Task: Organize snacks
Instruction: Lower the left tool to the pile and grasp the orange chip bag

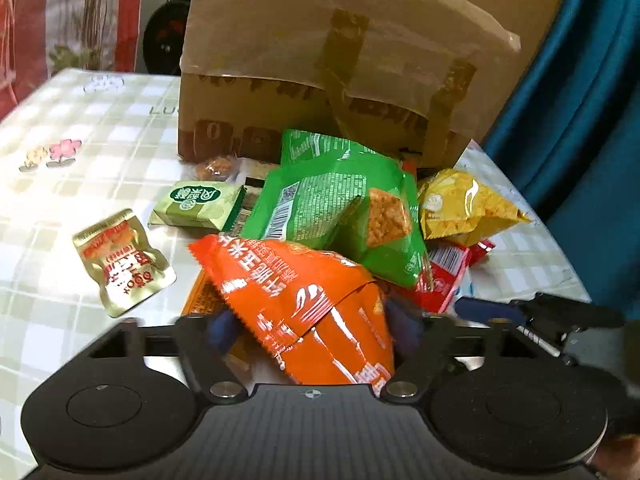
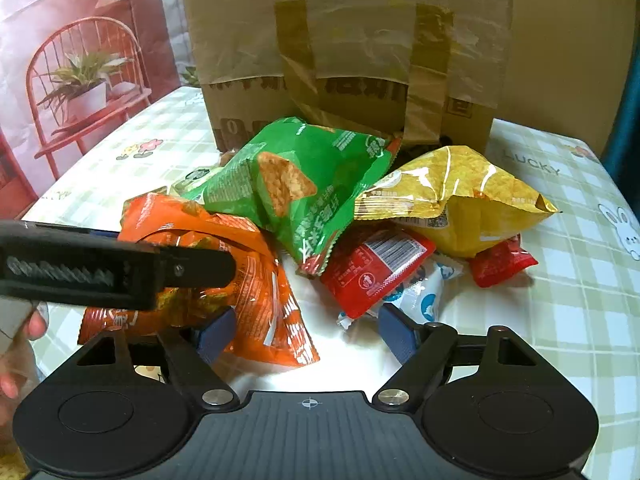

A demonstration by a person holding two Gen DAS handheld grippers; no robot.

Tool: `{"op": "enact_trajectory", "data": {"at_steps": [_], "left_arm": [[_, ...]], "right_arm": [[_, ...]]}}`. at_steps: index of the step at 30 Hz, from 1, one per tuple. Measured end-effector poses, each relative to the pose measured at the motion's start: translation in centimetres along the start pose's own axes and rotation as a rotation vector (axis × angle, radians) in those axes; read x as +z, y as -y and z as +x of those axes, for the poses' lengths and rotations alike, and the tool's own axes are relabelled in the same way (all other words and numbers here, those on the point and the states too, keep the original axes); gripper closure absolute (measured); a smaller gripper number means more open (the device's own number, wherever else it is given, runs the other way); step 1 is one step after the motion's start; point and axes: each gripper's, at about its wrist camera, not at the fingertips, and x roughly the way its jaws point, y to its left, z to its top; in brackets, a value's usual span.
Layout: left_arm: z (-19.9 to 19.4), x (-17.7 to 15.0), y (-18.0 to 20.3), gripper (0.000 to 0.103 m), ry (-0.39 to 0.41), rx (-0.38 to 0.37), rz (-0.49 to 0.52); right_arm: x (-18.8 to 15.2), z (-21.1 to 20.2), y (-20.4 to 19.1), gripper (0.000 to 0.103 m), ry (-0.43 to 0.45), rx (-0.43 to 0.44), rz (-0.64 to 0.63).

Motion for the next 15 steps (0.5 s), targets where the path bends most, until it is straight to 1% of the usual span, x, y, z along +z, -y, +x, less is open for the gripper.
{"op": "enact_trajectory", "data": {"at_steps": [1,2,4,8,10,15], "left_arm": [[-0.2,0.0,-0.3,0.040,0.000,-0.014,-0.013],[-0.6,0.0,-0.5,0.044,0.004,-0.028,-0.021],[-1.5,-0.1,-0.5,0.048,0.037,-0.034,-0.003],[-4.0,-0.1,-0.2,0.049,0.129,-0.034,0.044],[-5.0,-0.1,0.0,0.050,0.160,-0.027,0.062],[-6.3,0.0,0.0,0.050,0.185,0.031,0.084]], "right_arm": [[0.0,-0.1,0.2,0.029,0.002,0.003,0.005],[0.0,-0.2,0.4,0.029,0.005,0.006,0.012],[-0.1,-0.7,0.6,0.029,0.022,0.008,0.028],[-0.1,-1.8,2.0,0.029,0.062,0.000,0.069],[0.1,-2.4,2.8,0.029,0.084,-0.007,0.093],[0.9,-3.4,4.2,0.029,0.132,-0.016,0.118]]}}
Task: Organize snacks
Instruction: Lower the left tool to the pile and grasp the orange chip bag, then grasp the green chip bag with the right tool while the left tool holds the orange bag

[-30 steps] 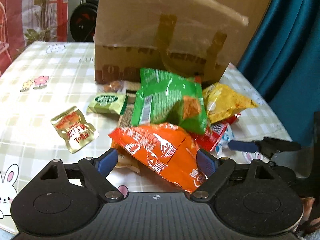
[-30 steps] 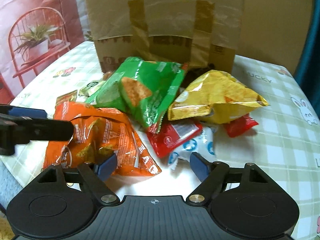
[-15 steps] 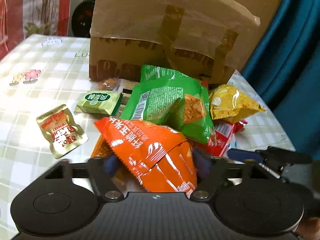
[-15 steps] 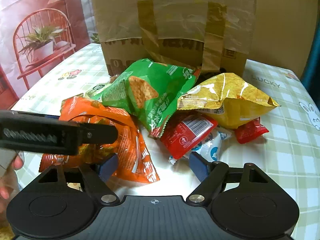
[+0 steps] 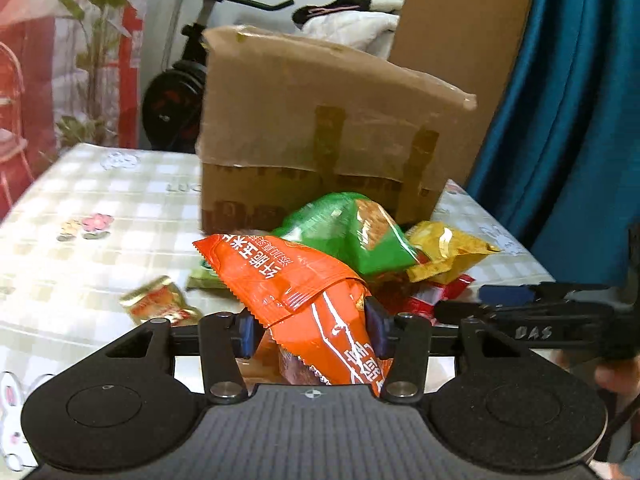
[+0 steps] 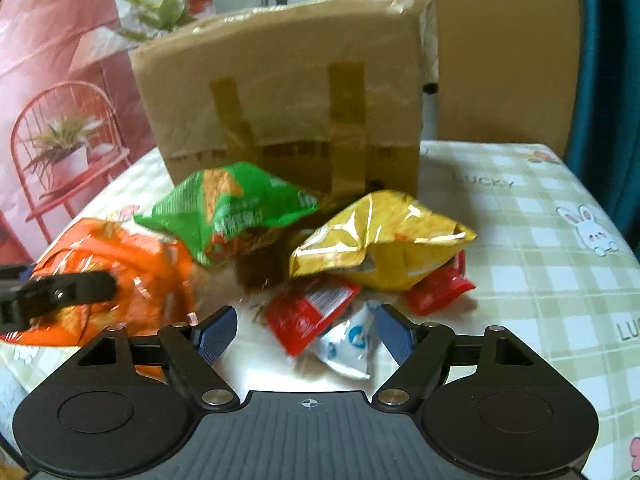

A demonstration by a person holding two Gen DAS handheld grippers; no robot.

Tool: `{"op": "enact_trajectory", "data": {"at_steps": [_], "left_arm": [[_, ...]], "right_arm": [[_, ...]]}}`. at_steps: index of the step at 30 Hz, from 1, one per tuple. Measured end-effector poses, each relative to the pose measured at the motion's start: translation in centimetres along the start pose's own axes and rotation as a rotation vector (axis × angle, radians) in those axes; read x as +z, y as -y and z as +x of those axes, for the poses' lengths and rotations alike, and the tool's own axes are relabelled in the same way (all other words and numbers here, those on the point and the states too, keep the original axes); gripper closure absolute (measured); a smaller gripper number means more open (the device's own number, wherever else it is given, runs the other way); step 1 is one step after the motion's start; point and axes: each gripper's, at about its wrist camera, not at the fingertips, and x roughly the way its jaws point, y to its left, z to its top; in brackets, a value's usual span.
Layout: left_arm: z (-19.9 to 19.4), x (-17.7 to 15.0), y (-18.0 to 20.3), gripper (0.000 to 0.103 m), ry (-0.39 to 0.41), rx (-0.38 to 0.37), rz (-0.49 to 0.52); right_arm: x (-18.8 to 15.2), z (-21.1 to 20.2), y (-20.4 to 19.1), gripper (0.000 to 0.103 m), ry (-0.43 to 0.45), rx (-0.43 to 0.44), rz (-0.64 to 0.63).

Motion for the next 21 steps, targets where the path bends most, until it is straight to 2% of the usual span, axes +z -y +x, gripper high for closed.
{"op": "enact_trajectory", "data": {"at_steps": [3,7,12,21], "left_arm": [[-0.8,0.2,-0.7,0.050,0.014,0.028,-0.010],[-1.9,0.8,-1.3,0.050,0.068,0.087,-0.010],[-2.9,1.7,-2.1,0.050,0.128,0.122,-0.025],[-2.9,1.8,-2.5,0.050,0.147,0.181,-0.016]], "right_arm": [[0.4,0.0,-0.1,0.029,0.013,0.008,-0.007],[0.8,0.2,-1.0,0.029,0.019,0.028,-0.018],[1.6,0.3,-2.1,0.029,0.037,0.058,-0.031],[2.7,3.2,-3.5,0.028,0.010,0.112,-0.032]]}}
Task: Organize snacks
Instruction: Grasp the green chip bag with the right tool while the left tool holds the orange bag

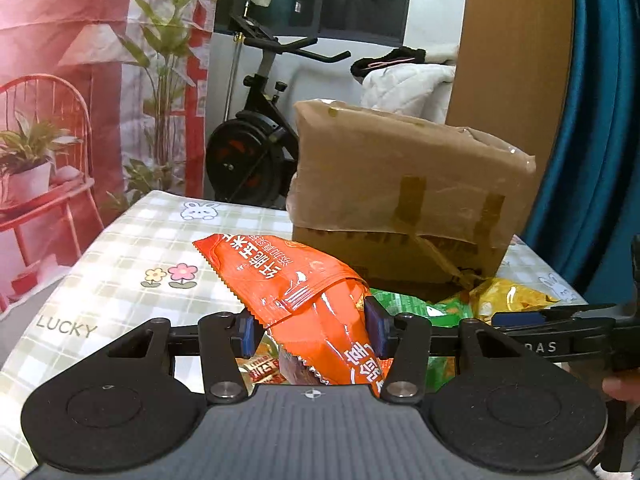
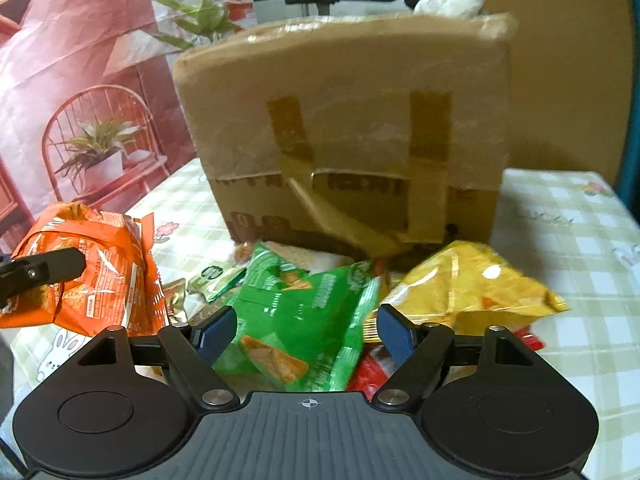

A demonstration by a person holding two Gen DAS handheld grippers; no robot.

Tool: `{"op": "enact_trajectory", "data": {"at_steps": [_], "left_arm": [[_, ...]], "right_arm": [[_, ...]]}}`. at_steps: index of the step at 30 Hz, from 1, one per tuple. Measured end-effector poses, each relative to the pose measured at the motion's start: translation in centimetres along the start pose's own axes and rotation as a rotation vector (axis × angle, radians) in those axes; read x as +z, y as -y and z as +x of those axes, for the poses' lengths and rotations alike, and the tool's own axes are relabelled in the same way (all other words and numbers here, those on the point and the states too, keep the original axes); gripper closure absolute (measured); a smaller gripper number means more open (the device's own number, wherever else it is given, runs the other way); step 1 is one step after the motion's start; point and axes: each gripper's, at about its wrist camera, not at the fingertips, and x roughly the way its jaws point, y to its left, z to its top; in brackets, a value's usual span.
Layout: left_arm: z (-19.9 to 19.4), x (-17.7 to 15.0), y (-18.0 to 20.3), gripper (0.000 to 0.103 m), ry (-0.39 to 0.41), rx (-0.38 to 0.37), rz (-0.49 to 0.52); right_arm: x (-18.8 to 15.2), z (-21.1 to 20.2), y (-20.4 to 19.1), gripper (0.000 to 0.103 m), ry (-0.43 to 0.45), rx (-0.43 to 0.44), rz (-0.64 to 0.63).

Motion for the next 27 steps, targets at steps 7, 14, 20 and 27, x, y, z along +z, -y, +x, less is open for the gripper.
{"op": "enact_trajectory", "data": {"at_steps": [7,14,20,27], "left_arm": [[0.2,-0.4,-0.5,0.050,-0.017,-0.006,-0.004],[0.5,-0.7,-1.1,0.050,-0.036,0.006,-0.009],[0.6,-0.9,-1.1,0.050,-0.052,0.010,-0.012],[0.4,-0.7,-1.4,0.050,-0.048,0.015,-0.016]], "right_arm": [[0.2,2.8,1.0,0.012,0.004,0.053,0.131],[-0.2,5.4,-1.1,0.008,-0.068,0.055,0.106],[-0.6,5.5,-1.2,0.005,-0.056,0.052,0.118],[-0.9,5.5,-0.9,0.027,-0.059,0.097,0.130]]}}
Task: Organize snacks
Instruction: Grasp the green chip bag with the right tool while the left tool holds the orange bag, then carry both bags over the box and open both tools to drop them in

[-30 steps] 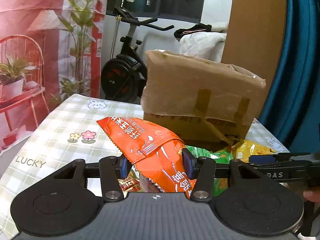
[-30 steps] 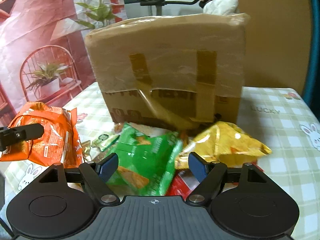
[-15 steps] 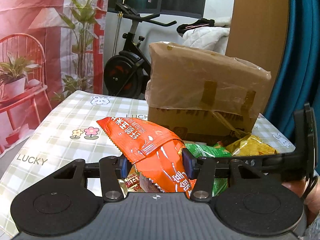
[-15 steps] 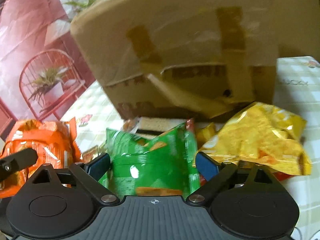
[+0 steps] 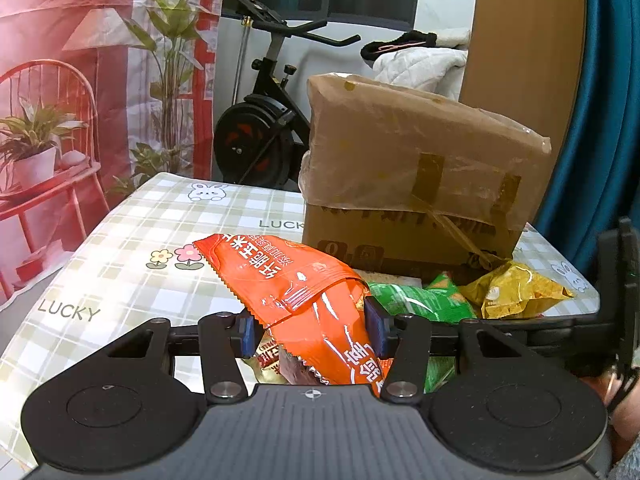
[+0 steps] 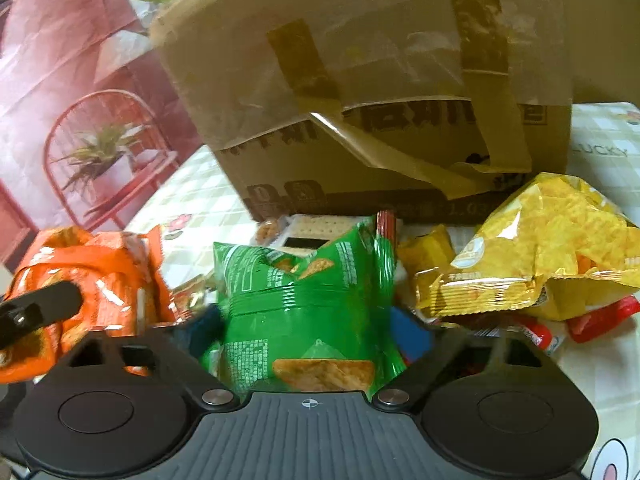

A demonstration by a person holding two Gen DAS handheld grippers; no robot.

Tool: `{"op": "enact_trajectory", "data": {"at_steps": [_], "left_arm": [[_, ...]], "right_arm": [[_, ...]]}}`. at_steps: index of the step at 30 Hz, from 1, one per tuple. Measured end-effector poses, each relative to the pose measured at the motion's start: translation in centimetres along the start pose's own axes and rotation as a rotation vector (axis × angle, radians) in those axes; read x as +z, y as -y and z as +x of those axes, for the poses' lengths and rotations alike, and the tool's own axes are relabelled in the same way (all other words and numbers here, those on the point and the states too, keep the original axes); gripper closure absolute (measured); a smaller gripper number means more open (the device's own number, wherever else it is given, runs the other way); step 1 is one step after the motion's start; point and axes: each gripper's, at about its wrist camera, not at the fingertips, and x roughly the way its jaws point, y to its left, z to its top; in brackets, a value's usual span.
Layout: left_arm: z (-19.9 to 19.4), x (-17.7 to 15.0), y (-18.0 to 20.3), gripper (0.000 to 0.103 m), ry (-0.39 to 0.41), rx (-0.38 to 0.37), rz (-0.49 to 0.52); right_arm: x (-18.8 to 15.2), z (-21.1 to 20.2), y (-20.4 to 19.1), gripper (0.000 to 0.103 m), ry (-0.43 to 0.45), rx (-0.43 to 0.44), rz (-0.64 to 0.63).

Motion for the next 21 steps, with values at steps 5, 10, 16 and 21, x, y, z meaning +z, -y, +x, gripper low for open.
{"op": "enact_trajectory", "data": {"at_steps": [5,10,16,21], "left_arm": [[-0.2,0.3,0.2,0.050,0.010,0.002,0.000],[-0.8,1.3,0.5,0.050,0.052,-0.007,0.010],[-1.7,3.2,1.1,0.050,0.117,0.009,0.053],[-2.4,5.8,1.8,0.050,0.199,0.011,0.091]], "right_arm": [[-0.2,-2.1,-0.7,0.034,0.055,0.002,-0.048],[0.6,-5.1,-1.4,0.033,0.135,-0.016,-0.083],[2.7,-9.1,-1.2,0.033,0.257,-0.018,-0.086],[5.7,-12.6,-1.3,0.033,0.380,-0.016,-0.128]]}}
